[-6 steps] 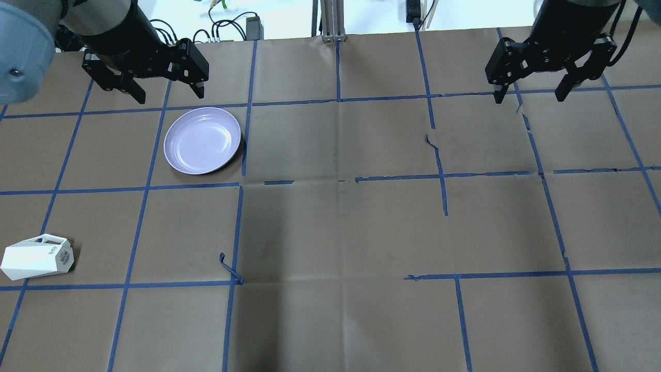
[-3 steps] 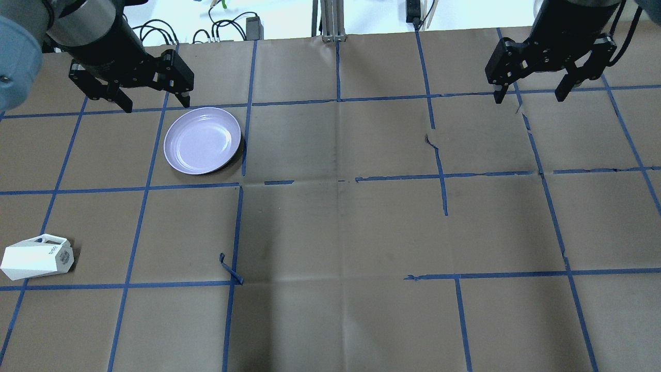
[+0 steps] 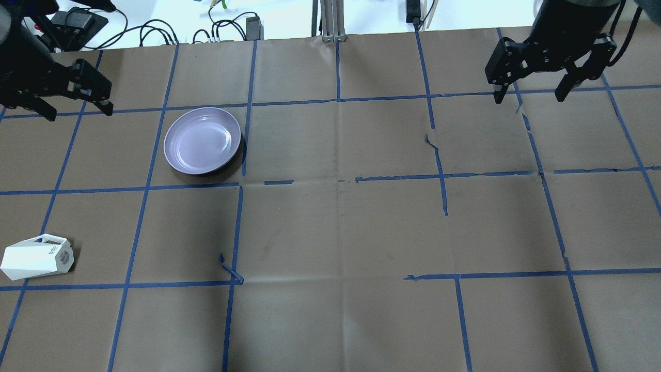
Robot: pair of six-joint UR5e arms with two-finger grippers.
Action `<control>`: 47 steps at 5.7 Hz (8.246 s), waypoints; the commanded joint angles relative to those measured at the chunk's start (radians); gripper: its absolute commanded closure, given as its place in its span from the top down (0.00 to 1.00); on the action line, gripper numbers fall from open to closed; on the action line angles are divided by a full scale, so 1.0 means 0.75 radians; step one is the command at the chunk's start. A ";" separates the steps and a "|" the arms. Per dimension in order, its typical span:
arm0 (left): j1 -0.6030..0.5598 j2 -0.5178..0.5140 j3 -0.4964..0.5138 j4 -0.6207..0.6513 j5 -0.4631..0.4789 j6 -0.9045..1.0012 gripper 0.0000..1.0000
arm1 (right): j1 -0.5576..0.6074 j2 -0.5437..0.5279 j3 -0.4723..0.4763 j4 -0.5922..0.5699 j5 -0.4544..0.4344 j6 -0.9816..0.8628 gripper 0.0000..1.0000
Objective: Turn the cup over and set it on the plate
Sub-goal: 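Move the left gripper down toward the white faceted cup lying on its side, then lower the left gripper onto the cup and close on its base, then lift the cup with the left gripper and rotate it upright, then carry the cup with the left gripper over the lavender plate, then lower the cup onto the plate and open the left gripper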
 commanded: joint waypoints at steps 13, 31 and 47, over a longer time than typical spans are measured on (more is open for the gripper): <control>1.050 -0.764 0.008 -0.349 -0.375 1.547 0.99 | 0.000 0.000 0.000 0.000 0.000 0.000 1.00; -0.312 -0.487 -0.017 0.437 0.013 0.509 0.01 | 0.000 0.000 0.000 0.000 0.000 0.000 1.00; -0.576 -0.238 0.104 0.118 0.054 -0.218 0.98 | 0.000 0.000 0.000 0.000 0.000 0.000 1.00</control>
